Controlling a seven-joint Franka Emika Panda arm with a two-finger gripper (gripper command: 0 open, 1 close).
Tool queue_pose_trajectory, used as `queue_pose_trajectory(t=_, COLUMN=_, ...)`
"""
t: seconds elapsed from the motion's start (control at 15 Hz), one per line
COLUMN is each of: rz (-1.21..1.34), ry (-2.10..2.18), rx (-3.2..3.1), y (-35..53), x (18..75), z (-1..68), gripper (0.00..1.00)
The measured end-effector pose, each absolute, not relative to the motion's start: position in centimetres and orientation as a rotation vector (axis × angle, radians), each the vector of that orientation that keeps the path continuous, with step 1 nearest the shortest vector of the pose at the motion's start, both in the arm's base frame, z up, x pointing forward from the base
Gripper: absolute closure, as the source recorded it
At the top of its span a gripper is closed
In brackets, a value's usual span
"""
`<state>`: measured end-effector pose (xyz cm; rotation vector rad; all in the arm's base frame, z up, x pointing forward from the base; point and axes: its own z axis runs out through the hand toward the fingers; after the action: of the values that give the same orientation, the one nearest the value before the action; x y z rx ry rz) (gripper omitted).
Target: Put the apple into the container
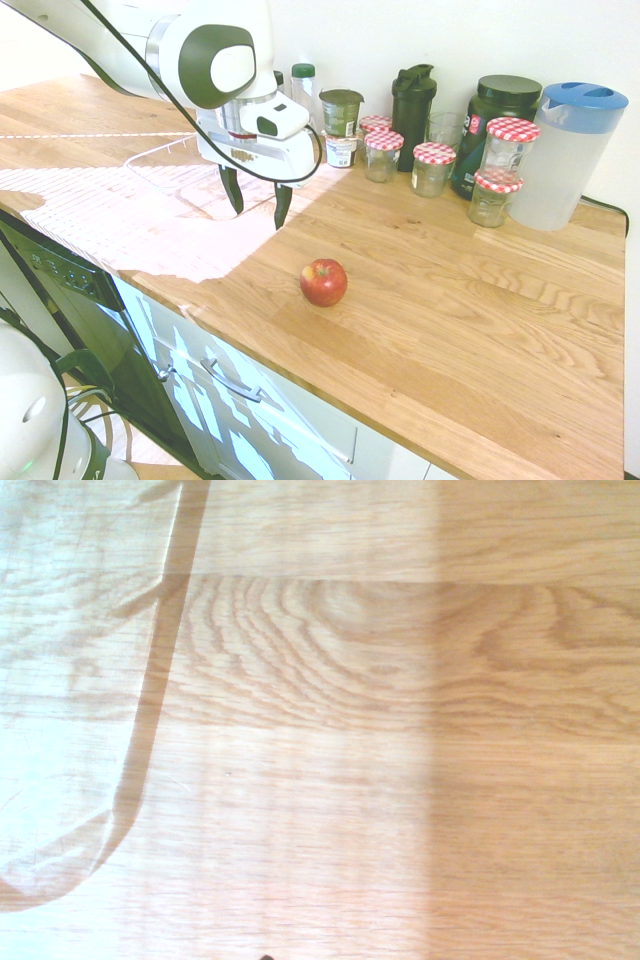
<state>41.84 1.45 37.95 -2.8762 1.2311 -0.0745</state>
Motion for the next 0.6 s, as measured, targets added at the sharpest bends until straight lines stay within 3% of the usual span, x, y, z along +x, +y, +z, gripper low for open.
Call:
queue_pose_trajectory(t=0.33, rz=-0.056, ry=1.174, rx=-2.926, y=1.1, x=43.2, z=41.5, gripper=0.0)
queue_pose_trajectory(t=0.6, rz=-0.025, ry=0.838, rx=-3.086, y=-4.4, x=43.0, z=46.9, gripper=0.0)
